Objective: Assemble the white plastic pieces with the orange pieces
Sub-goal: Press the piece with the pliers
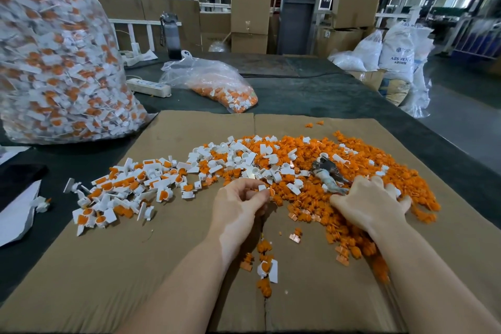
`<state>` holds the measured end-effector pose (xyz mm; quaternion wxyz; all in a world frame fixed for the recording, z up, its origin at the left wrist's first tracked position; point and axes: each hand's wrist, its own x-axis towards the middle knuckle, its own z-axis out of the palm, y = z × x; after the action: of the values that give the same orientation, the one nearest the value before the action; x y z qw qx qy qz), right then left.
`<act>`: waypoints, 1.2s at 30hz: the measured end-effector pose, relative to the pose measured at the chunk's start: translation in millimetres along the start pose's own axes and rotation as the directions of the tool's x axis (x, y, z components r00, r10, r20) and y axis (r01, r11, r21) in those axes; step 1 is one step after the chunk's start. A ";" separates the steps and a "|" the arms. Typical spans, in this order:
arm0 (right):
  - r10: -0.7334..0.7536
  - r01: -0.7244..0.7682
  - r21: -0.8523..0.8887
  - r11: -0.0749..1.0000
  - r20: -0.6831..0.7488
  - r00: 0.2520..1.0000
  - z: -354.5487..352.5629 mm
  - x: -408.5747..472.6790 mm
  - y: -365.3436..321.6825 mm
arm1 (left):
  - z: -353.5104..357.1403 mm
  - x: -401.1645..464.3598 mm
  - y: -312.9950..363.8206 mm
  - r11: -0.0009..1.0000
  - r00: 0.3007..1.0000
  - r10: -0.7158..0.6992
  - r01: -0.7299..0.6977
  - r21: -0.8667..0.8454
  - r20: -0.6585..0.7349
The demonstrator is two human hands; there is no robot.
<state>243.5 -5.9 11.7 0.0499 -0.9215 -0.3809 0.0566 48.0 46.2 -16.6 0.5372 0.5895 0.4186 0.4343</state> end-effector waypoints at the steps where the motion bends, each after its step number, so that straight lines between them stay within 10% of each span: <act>1: -0.008 0.008 0.004 1.000 -0.034 0.999 0.3 -1.2 -0.5 | -0.3 -0.4 0.5 1.000 1.000 -0.003 0.003 -0.006 0.000; 9: -0.219 0.263 0.171 0.950 -0.238 0.946 -17.9 -24.1 -10.7 | -3.9 4.3 5.6 0.967 0.988 -0.155 0.153 -0.206 0.005; 21: -0.554 0.348 0.610 0.712 0.182 0.813 -28.2 -69.6 -37.6 | -11.3 21.9 17.0 0.934 0.972 -0.224 0.191 -0.303 -0.077; 36: -0.559 0.483 0.446 0.754 0.048 0.828 -14.8 -75.2 -42.1 | -4.3 18.7 16.2 0.919 0.960 -0.249 0.194 -0.344 -0.126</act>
<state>163.4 -30.2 37.0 0.2240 -0.7368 -0.6050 0.2020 49.4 64.1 1.0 0.6365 0.4019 0.4483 0.4820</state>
